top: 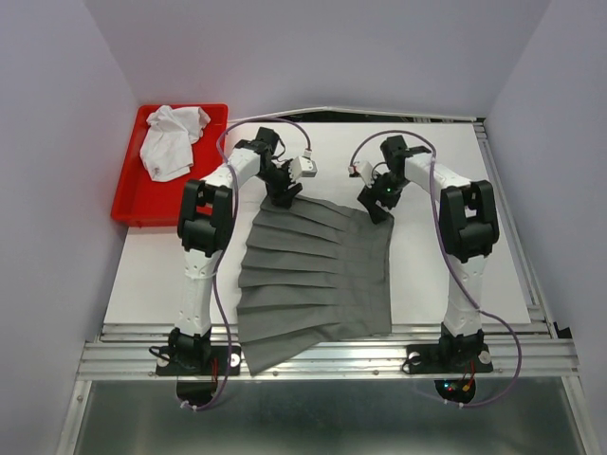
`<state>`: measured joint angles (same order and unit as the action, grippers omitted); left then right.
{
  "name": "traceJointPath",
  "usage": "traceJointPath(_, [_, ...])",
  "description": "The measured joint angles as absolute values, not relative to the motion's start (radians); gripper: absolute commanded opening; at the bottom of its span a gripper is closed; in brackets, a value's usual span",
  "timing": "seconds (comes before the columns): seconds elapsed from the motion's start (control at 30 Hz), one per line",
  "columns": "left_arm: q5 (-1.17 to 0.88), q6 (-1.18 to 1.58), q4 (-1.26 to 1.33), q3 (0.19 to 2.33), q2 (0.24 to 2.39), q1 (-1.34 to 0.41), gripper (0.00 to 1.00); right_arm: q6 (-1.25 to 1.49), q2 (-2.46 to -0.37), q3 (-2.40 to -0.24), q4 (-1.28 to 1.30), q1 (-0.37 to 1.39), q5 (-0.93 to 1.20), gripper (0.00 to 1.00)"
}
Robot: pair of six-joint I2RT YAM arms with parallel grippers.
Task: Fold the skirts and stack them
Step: Fold the skirt
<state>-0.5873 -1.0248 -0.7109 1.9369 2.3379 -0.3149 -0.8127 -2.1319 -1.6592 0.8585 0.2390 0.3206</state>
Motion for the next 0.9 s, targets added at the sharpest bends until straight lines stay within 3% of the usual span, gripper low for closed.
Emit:
traceJointPath(0.17, [-0.582,-1.031,-0.701,1.930,2.334,-0.315,0.68,-0.826,-2.199,-1.759,0.946,0.201,0.405,0.56])
traceJointPath(0.33, [-0.594,-1.032,-0.722,1.933,2.333,-0.314,0.83,-0.844,-2.225,-1.793,1.010,0.196,0.458,0.45])
traceJointPath(0.37, [-0.600,-1.032,-0.731,1.936,2.333,-0.313,0.84,-0.847,-2.228,-1.797,1.020,0.196,0.466,0.38])
traceJointPath(0.43, [-0.609,-1.034,-0.759,1.946,2.333,-0.311,0.85,-0.857,-2.230,-1.796,1.027,0.196,0.472,0.28])
traceJointPath(0.67, [-0.632,-1.018,-0.834,2.006,2.333,-0.299,0.88,-0.869,-2.229,-1.772,1.008,0.196,0.467,0.08])
traceJointPath(0.77, [-0.643,-1.011,-0.841,2.058,2.333,-0.296,0.88,-0.876,-2.207,-1.736,0.975,0.200,0.445,0.01])
traceJointPath(0.9, [-0.654,-1.003,-0.844,2.108,2.333,-0.293,0.88,-0.881,-2.177,-1.699,0.933,0.222,0.406,0.01])
